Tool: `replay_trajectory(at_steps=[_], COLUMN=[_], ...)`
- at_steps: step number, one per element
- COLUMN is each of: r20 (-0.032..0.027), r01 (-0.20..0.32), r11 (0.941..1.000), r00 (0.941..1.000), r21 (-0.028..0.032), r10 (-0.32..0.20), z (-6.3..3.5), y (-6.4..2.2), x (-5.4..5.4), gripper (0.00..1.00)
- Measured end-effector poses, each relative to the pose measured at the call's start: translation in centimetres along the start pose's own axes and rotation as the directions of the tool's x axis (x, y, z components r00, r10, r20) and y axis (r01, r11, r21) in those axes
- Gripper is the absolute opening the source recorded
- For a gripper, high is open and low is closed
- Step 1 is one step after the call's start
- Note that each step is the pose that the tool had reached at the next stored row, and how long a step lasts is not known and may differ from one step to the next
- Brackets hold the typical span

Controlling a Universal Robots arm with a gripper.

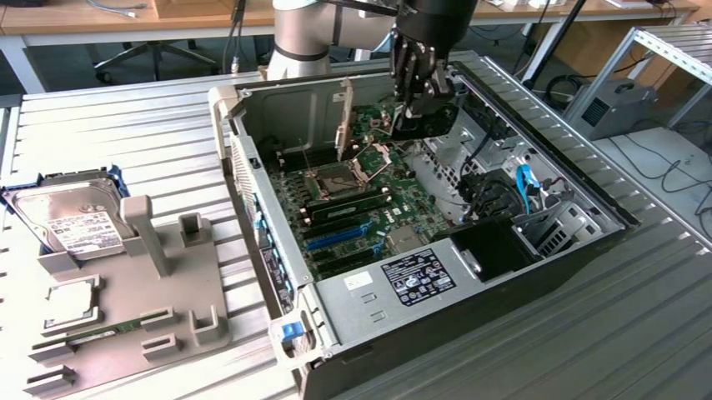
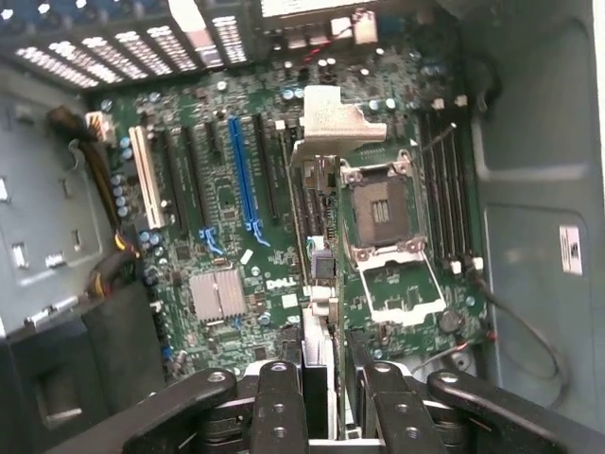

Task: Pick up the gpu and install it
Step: 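Insert the gpu into the slot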

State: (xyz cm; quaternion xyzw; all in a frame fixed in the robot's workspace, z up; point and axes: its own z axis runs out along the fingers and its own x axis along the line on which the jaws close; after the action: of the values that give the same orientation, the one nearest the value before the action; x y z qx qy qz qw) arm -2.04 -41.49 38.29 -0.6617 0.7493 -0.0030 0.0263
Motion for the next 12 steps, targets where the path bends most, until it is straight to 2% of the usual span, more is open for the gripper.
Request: replay_trajectory(at_steps=[3,6,12], r20=[0.0022,0.0043,0.0049], r01=[0.056,0.106,0.107], r11=[0.9984,0.9944,0.9943], r00=[0.9984,0.9944,0.9943], r21=[-0.0019,-0.0035,-0.0036], r10=[-0.056,-0.106,-0.107], z=[0.02,0.02,-0.02], y=[0.0,-0.02,-0.23], x=[0.0,0.1,1.9], gripper=[0.29,0.29,0.29])
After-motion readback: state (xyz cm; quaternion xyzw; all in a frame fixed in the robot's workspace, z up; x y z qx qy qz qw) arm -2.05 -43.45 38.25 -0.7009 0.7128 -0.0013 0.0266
